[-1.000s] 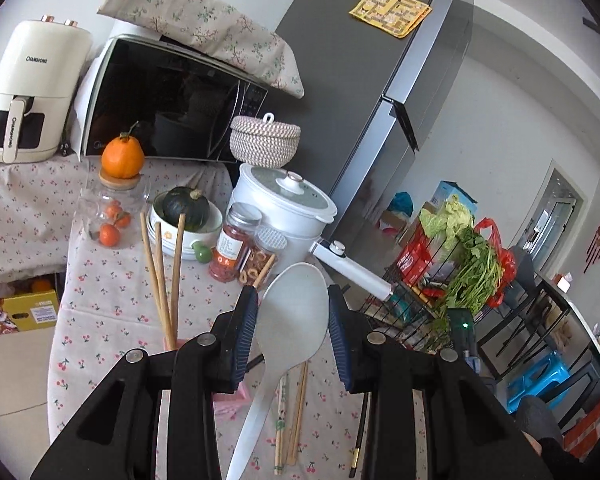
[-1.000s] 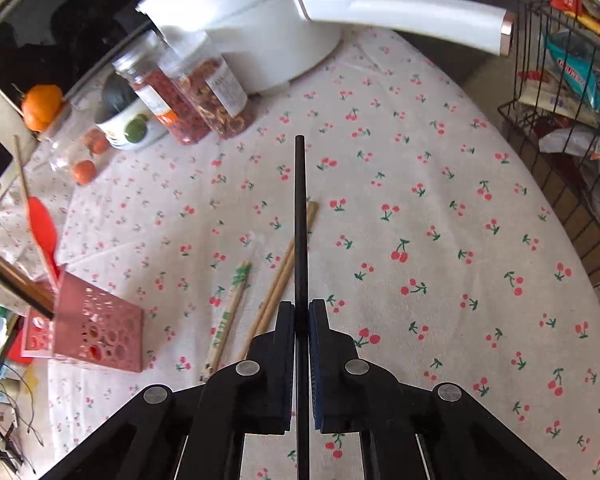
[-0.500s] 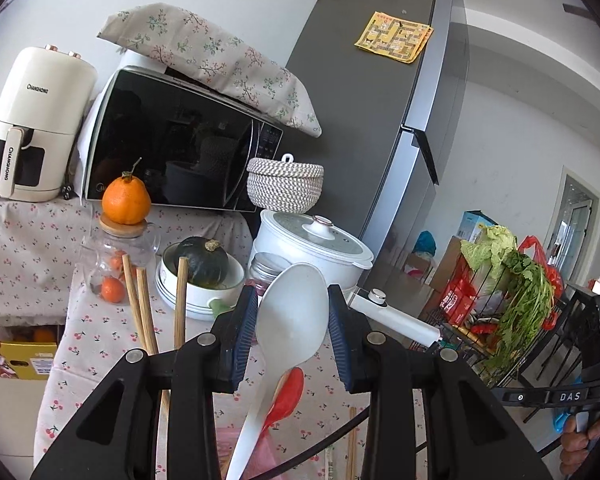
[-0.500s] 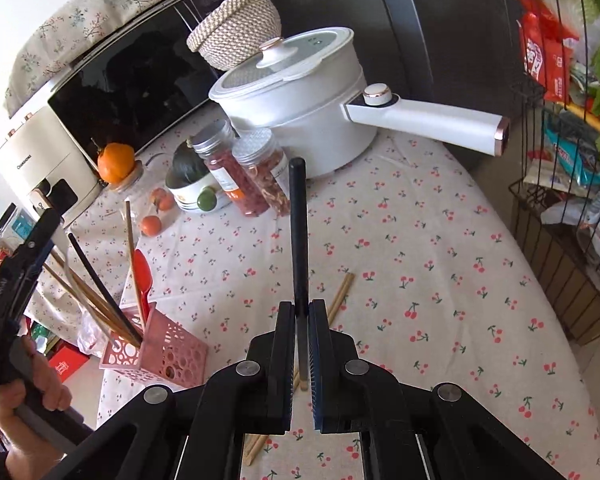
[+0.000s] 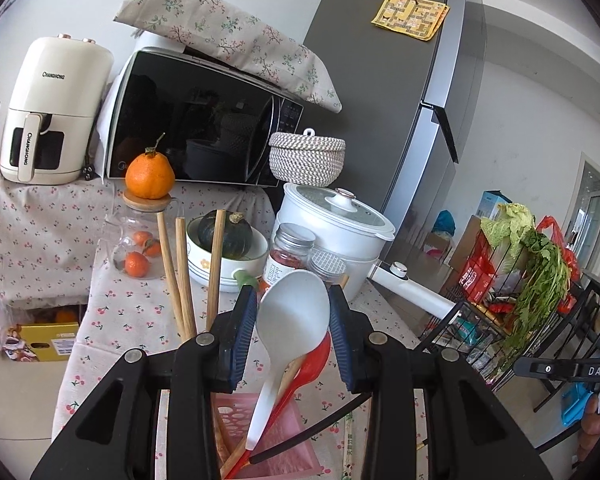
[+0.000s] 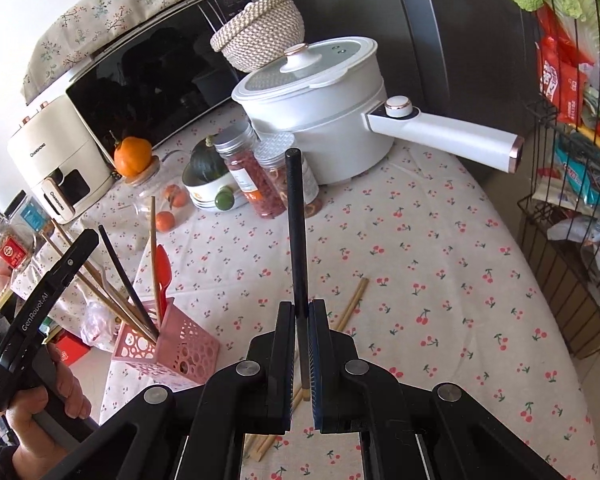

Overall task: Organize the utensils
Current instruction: 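Drop the white spoon into the pink basket with the left gripper while the right lifts the black chopstick, then lower the black chopstick into the pink basket and open the right gripper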

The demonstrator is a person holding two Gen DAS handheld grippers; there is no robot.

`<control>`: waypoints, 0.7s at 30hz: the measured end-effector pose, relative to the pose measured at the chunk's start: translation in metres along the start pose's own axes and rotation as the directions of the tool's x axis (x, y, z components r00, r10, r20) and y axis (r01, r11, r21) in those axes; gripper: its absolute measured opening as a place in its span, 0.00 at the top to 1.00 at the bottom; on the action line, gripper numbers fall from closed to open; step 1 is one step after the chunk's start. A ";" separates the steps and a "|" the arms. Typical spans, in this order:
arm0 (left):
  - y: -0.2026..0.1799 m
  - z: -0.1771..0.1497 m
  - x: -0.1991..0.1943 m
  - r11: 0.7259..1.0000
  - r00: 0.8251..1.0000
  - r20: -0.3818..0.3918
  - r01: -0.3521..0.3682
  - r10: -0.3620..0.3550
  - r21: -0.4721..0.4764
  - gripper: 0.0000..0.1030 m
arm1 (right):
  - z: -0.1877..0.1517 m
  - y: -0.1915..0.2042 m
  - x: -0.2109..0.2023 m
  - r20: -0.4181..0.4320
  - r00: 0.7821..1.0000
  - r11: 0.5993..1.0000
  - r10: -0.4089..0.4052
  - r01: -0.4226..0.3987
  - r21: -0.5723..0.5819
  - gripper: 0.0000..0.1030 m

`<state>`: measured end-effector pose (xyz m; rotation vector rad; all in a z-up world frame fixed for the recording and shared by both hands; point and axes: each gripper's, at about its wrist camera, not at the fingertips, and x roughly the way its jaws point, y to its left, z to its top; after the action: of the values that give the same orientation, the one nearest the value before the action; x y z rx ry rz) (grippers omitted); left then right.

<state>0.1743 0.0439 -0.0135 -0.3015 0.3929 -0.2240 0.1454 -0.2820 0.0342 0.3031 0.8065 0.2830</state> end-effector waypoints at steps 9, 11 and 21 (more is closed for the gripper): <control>-0.008 0.000 -0.016 0.997 0.991 -0.121 -0.054 0.060 0.052 0.51 | 0.003 0.006 -0.010 0.018 0.999 0.999 0.034 -0.035 0.018 0.95; -0.011 0.000 -0.024 0.997 0.987 -0.150 -0.057 0.065 0.057 0.48 | 0.004 0.009 -0.013 0.020 0.999 0.999 0.044 -0.045 0.017 0.95; -0.015 -0.006 -0.066 0.978 0.934 -0.310 -0.136 0.179 0.156 0.20 | 0.008 0.035 -0.028 0.039 0.992 0.993 0.119 -0.119 -0.020 0.95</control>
<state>0.1102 0.0458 0.0084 -0.1000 0.7214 -0.1396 0.1281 -0.2611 0.0709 0.3403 0.7471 0.3943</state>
